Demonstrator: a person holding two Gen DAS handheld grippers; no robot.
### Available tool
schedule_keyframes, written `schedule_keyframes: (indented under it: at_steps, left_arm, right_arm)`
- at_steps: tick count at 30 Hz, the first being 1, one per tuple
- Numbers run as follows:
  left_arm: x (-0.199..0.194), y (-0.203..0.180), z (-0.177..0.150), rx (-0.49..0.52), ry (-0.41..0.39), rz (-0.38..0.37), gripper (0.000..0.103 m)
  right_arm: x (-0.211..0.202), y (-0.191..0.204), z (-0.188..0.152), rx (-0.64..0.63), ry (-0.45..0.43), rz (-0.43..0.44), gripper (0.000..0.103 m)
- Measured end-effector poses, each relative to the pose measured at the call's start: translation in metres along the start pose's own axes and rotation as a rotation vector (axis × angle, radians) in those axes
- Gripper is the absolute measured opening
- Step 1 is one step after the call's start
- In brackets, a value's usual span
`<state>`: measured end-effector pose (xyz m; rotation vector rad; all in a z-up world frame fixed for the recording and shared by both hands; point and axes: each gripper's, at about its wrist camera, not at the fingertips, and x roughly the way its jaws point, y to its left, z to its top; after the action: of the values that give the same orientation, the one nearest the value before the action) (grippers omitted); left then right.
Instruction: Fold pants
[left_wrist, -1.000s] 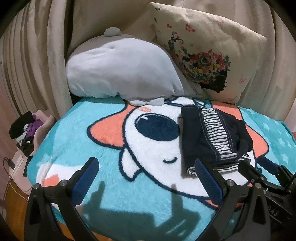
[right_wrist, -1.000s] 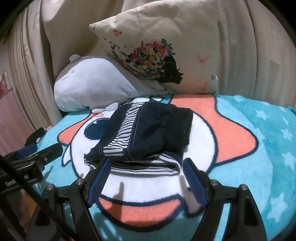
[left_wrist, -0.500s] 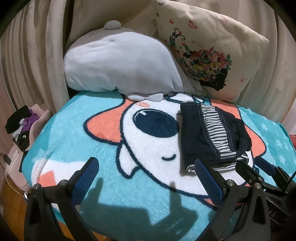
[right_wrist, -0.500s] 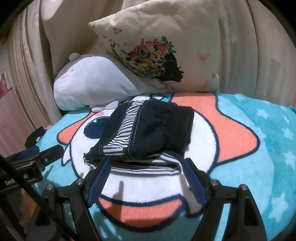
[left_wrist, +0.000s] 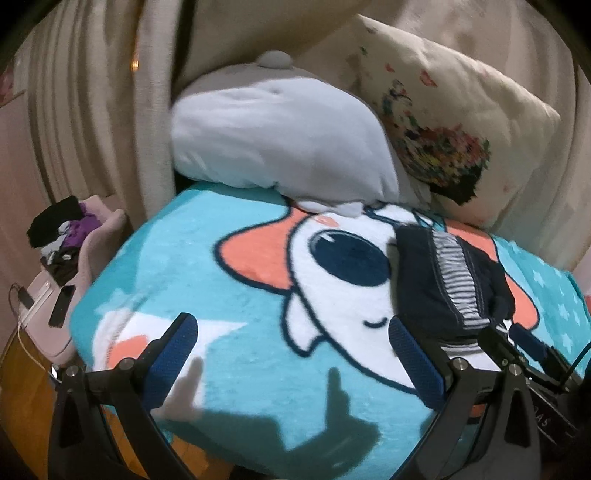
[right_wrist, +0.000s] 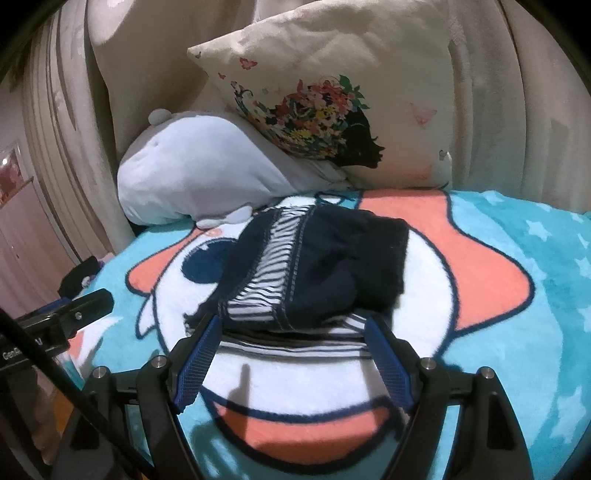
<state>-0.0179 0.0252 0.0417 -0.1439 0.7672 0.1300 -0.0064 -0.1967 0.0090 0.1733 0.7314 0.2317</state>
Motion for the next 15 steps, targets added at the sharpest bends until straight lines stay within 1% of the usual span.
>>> schedule_keyframes:
  at_steps: [4,10,12,15]
  left_arm:
    - [-0.012,0.013,0.001,-0.032,-0.029,0.036,0.103]
    - [-0.028,0.024,-0.001,-0.061,-0.069,0.064,0.103]
    - [-0.03,0.024,-0.001,-0.063,-0.073,0.056,0.103]
    - [-0.033,0.018,-0.002,-0.053,-0.079,0.035,0.103]
  right_arm:
    - [-0.001,0.013,0.0,-0.021,-0.011,0.027,0.084]
    - [-0.005,0.034,-0.002,-0.072,-0.016,0.055,0.084]
    - [-0.008,0.036,-0.003,-0.085,-0.019,0.055,0.084]
    - [-0.018,0.032,-0.003,-0.085,-0.044,0.03,0.084]
